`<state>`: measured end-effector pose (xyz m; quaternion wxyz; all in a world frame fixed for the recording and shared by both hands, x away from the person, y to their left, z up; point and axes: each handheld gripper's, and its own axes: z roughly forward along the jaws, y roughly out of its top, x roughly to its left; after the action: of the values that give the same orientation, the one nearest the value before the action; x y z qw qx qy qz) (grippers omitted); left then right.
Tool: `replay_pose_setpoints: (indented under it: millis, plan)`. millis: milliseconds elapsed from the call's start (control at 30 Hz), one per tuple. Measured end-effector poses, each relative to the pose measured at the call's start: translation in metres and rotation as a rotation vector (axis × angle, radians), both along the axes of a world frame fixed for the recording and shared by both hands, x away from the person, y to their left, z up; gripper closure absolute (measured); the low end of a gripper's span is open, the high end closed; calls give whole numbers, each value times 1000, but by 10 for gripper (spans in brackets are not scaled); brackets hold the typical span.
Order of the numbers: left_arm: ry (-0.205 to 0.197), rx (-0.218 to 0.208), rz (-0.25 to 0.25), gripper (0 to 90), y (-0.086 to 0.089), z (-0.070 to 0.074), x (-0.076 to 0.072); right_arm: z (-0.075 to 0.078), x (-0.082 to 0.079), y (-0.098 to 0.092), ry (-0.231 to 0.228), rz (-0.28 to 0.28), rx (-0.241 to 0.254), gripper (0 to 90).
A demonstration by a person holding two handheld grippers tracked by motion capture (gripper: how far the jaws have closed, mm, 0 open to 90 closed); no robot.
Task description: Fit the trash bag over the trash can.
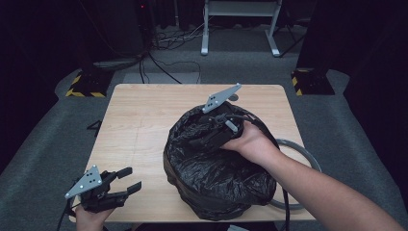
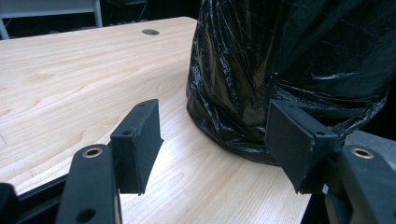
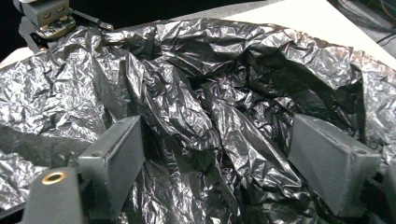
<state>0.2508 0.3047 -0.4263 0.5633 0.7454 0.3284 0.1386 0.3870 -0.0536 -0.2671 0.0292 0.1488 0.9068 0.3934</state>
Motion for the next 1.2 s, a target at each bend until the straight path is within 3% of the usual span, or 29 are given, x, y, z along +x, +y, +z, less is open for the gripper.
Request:
replay_pose_setpoints:
  millis: [133,333,367,400,433,500,633,800,933,1000,1200]
  plan:
    - [1,1,1,360,0,0,0,-3,3,2,3,37,-6,163]
    - [0,4,0,360,0,-1,1,-4,3,3,-54,52,36,148]
    - [0,4,0,360,0,-1,1,-7,4,2,22,30,58,150]
    - [0,4,1,360,0,-1,1,-9,5,2,131,-12,54,148]
    - [1,5,1,360,0,-1,1,-11,9,2,175,18,35,146]
    - [1,6,0,360,0,-1,1,-14,9,3,124,56,11,151]
    - [1,10,-1,360,0,-2,1,-16,9,4,117,62,13,148]
    - [7,11,0,360,0,-2,2,-20,8,5,83,18,24,152]
    - [5,17,-3,360,0,-3,2,-22,8,5,105,-12,30,149]
    - [7,18,-2,359,0,-3,3,-23,8,5,95,-27,32,149]
    - [14,22,-2,359,-1,-5,3,-24,6,4,69,42,5,149]
